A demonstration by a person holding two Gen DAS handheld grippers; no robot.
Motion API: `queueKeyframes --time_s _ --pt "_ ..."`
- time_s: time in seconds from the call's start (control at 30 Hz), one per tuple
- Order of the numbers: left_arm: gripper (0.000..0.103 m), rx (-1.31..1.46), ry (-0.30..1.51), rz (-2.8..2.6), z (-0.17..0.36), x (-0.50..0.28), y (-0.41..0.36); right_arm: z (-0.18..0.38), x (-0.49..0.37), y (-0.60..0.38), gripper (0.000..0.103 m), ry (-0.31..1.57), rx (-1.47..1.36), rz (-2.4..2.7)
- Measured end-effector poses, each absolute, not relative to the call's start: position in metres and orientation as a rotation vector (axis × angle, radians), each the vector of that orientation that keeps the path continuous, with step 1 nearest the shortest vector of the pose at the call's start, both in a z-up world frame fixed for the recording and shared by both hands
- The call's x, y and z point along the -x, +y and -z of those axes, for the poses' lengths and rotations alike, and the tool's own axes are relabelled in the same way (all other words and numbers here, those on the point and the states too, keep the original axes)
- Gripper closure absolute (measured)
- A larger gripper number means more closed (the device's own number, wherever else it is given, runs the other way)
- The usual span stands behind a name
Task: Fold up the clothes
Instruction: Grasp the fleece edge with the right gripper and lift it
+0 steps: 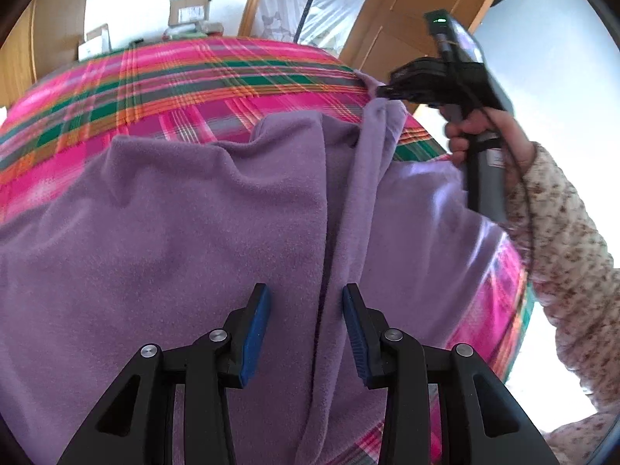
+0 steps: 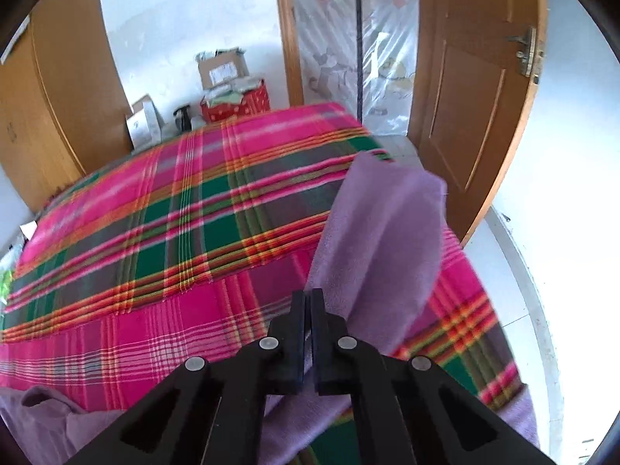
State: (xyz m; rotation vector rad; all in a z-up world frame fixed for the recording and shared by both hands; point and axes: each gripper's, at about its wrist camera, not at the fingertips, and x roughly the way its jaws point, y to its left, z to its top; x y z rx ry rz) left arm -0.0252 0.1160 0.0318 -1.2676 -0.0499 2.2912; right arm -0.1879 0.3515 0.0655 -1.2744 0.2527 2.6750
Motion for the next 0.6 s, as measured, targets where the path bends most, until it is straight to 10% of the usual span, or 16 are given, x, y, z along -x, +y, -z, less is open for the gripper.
queueKeyframes --time_s 0.6 --pt "0.063 1.184 0.248 -2.397 -0.031 0.008 0.160 -0.084 0.088 0.413 0.101 0.506 1.098 -2.681"
